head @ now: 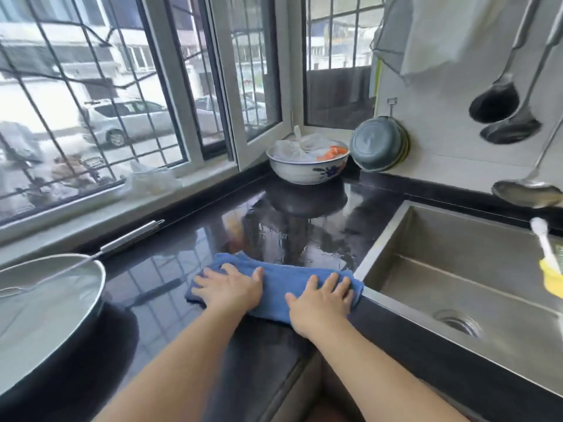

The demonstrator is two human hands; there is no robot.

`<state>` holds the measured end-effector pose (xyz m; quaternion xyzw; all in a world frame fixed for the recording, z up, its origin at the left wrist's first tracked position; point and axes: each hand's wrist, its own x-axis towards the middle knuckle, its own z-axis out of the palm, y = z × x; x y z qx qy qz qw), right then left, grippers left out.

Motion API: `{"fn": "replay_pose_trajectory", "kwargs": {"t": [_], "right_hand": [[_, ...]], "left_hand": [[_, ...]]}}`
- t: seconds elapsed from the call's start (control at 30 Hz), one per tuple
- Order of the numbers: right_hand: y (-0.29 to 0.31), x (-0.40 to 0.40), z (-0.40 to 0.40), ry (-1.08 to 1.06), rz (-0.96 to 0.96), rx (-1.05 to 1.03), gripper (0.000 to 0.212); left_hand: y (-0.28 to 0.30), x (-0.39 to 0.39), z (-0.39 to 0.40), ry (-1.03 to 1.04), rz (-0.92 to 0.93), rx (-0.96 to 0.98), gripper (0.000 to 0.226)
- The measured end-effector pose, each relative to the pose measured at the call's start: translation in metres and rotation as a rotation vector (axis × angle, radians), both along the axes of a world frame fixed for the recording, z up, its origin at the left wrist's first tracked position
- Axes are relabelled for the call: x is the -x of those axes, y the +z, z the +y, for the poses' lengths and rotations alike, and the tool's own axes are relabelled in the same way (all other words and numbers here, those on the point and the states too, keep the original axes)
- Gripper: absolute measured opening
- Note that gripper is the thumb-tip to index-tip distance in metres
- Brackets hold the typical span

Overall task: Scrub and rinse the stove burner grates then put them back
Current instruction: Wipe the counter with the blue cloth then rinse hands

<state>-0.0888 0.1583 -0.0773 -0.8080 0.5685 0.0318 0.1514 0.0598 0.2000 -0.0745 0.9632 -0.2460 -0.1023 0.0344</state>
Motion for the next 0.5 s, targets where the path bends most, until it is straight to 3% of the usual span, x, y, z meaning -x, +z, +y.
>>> {"fn": "replay_pose_trajectory", "kwargs": {"t": [0.2, 0.5], "right_hand": [[0.005, -0.022, -0.042, -0.164, 0.064, -0.020, 0.093], [0.004, -0.039, -0.138, -0.431, 0.022, -0.003, 0.099]], "left_hand": [[-0.017, -0.035, -0.066, 0.009, -0.021, 0.025, 0.097], [-0.018, -0.060, -0.159, -0.247, -0.051, 0.053, 0.100]]}}
